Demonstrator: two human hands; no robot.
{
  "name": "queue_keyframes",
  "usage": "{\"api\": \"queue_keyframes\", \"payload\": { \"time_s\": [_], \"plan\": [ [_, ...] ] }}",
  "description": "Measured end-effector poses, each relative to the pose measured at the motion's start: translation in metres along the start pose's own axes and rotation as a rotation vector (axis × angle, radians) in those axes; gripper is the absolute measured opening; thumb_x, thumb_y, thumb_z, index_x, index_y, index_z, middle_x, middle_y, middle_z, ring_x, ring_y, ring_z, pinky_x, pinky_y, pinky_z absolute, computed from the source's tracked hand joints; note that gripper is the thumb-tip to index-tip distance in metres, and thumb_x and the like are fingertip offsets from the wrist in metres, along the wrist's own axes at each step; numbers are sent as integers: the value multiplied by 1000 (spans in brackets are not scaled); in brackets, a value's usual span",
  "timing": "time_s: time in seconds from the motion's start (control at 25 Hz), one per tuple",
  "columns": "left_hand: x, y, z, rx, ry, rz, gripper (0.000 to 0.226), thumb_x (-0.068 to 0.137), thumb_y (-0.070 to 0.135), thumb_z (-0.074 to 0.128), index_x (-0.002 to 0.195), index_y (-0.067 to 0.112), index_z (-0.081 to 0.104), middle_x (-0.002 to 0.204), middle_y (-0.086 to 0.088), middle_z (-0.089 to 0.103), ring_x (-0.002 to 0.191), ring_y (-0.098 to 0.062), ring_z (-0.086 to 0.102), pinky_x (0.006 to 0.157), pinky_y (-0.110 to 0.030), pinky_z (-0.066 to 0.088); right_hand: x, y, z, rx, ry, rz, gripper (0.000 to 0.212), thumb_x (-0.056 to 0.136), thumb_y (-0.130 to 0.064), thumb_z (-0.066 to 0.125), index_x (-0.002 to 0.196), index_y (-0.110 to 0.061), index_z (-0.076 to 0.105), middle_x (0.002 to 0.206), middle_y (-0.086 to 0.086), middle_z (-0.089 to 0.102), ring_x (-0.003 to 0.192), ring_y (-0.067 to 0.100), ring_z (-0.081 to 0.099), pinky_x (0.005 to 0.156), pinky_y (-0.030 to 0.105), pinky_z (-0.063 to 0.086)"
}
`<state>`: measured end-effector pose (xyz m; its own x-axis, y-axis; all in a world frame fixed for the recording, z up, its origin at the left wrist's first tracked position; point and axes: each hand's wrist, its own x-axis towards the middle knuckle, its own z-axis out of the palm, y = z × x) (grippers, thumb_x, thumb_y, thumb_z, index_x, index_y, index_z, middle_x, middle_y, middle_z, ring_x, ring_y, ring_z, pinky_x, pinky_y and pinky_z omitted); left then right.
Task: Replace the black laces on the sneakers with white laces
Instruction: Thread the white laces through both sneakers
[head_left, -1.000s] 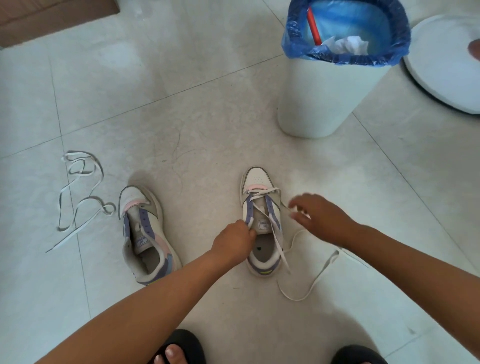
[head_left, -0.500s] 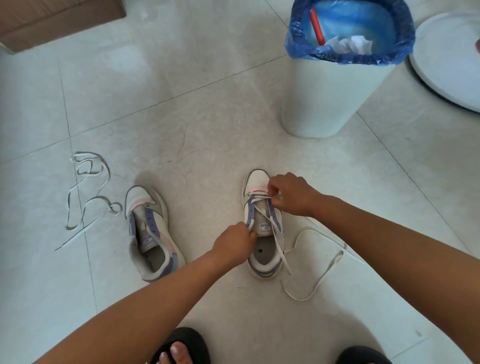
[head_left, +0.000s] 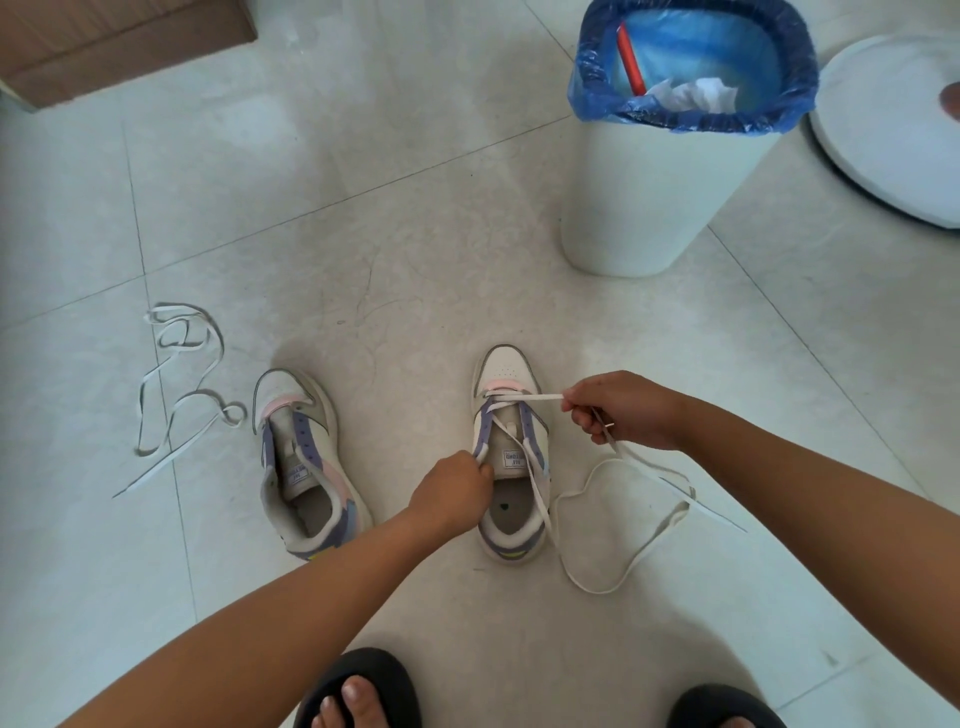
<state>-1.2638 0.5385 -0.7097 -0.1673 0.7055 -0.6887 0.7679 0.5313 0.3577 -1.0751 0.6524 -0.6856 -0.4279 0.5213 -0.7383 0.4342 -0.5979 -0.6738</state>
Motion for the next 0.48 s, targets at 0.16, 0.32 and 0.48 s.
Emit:
{"api": "queue_keyframes", "payload": {
  "time_s": [0.16, 0.32, 0.48],
  "plan": [
    [-5, 0, -20, 97, -82, -95, 29, 97, 32, 34, 106, 5, 42, 108, -17, 60, 79, -31, 62, 63, -31, 43, -11, 1, 1, -14, -34, 26, 23, 96, -17, 47, 80, -8, 61, 63, 3, 51, 56, 13, 46, 59, 26, 43],
    [3, 31, -49, 451, 227, 350, 48, 97, 41, 37, 138, 16, 33, 134, -7, 42, 122, -26, 41, 92, -41, 37, -18, -8, 6, -180, -34, -97, 26, 95, -19, 48, 72, -12, 60, 66, 1, 51, 60, 11, 47, 65, 25, 45],
    [26, 75, -63, 19, -96, 588, 36, 100, 31, 41, 103, 2, 63, 96, -9, 60, 93, -18, 52, 84, -36, 42, -24, -13, 5, -369, 68, -262, 25, 93, -30, 54, 75, -21, 69, 78, 2, 63, 66, 5, 50, 64, 18, 46]
  ]
}}
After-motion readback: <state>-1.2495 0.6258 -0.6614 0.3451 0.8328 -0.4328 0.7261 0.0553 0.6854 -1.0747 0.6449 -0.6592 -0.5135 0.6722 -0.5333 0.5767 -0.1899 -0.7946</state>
